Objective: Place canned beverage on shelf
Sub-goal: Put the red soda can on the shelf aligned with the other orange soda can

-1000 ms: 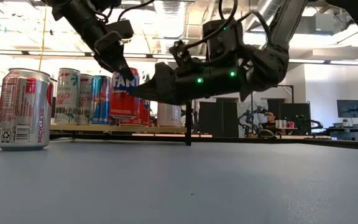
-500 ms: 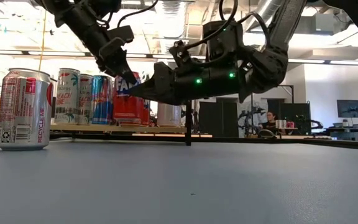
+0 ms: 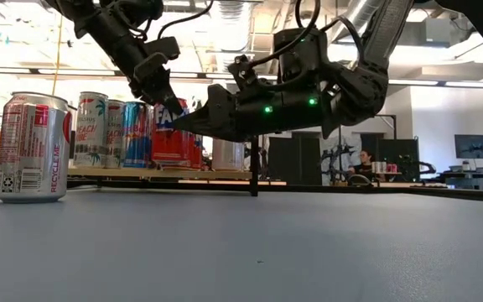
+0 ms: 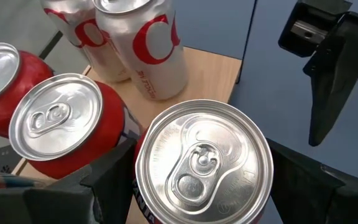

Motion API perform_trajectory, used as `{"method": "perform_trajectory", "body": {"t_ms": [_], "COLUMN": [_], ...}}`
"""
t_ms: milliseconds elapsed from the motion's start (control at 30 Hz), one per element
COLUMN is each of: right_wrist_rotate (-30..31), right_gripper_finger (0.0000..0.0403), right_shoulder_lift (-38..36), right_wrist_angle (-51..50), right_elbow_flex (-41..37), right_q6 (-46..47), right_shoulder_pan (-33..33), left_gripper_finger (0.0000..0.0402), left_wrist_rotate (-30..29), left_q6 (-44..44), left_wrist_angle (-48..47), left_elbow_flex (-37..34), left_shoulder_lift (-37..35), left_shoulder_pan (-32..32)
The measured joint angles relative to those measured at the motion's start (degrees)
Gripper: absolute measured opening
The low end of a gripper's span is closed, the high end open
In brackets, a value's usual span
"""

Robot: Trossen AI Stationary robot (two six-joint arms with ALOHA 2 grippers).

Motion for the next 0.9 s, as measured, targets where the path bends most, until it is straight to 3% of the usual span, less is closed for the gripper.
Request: {"method": "perform_trajectory", "body": {"t_ms": [900], "right_wrist_rotate": [0.0], "right_gripper_finger": [0.0260], "right_shoulder_lift": [0.0], "right_wrist_angle": [1.5], "right_elbow_flex": [0.0], "right_q6": [-0.5], "right_shoulder_pan": [-0.5], "left_gripper_finger": [0.0287], "left_wrist_rotate": [-0.3], "left_q6": [-0.1], "left_wrist_angle": [4.8], "left_elbow_flex": [-2.3], "left_shoulder_lift": [0.0], "left_shoulder_pan": [0.4]}}
